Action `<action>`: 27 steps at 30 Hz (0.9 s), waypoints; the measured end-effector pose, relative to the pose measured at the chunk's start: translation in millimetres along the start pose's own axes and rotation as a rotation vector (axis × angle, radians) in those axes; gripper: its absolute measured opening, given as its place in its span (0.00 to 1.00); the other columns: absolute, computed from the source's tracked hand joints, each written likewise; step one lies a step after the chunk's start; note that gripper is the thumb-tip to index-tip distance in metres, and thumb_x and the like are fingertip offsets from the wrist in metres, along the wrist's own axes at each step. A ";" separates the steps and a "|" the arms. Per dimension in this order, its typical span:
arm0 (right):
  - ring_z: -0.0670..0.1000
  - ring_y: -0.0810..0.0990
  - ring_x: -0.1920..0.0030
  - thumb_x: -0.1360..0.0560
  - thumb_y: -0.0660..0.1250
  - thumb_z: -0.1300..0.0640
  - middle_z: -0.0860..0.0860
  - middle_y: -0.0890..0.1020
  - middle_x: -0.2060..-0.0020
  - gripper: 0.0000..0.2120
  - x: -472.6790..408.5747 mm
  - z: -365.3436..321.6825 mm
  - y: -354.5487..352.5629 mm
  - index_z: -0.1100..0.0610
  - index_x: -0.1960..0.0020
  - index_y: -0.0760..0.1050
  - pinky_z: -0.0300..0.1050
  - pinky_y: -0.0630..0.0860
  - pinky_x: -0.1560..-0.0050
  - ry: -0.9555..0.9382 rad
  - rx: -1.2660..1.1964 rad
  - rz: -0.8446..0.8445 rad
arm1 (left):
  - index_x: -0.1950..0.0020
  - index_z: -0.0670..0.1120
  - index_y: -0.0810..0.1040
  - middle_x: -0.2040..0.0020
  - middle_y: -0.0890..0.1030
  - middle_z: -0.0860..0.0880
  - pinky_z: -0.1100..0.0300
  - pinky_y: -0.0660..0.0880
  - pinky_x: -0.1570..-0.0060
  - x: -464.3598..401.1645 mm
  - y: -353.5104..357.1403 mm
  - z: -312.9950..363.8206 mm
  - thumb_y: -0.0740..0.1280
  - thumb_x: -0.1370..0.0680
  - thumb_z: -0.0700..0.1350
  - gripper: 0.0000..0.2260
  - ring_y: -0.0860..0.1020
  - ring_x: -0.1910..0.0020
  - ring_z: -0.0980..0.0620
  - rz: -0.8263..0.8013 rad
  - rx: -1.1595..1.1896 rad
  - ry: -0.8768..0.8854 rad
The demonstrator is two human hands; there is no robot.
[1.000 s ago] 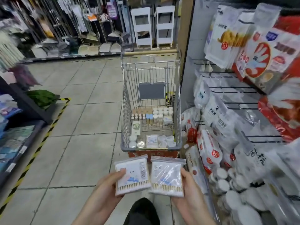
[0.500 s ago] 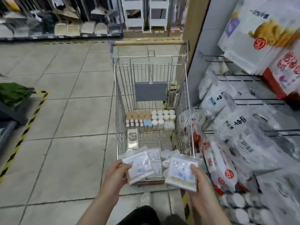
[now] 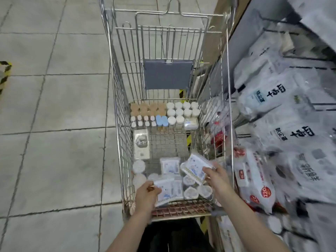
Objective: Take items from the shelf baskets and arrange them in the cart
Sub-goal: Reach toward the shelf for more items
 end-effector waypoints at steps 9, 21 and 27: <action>0.56 0.81 0.52 0.24 0.66 0.68 0.59 0.81 0.49 0.08 -98.6 21.3 69.1 0.60 0.46 0.75 0.45 0.81 0.55 -0.037 0.215 -0.182 | 0.55 0.45 0.79 0.59 0.80 0.49 0.60 0.74 0.56 -65.9 50.5 -25.4 0.70 0.26 0.36 0.05 0.78 0.57 0.49 -0.102 -0.252 0.007; 0.60 0.78 0.43 0.24 0.68 0.64 0.61 0.79 0.45 0.13 -145.8 57.1 116.3 0.65 0.40 0.74 0.60 0.73 0.40 -0.219 0.714 -0.337 | 0.59 0.51 0.76 0.64 0.78 0.56 0.62 0.69 0.67 -90.5 63.0 -48.7 0.67 0.24 0.38 0.08 0.76 0.65 0.57 0.037 -0.445 0.041; 0.56 0.77 0.42 0.22 0.65 0.58 0.56 0.78 0.40 0.15 -148.3 56.4 117.8 0.60 0.36 0.75 0.45 0.71 0.42 -0.365 0.997 -0.366 | 0.50 0.44 0.79 0.63 0.76 0.54 0.67 0.63 0.70 -93.6 62.6 -46.1 0.67 0.23 0.41 0.03 0.72 0.66 0.61 0.076 -0.519 0.067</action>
Point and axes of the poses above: each hand's wrist, its own x-axis away from the middle knuckle, its own y-axis out of the palm, z = x × y, the point moved 9 cm from there along -x, towards the middle knuckle
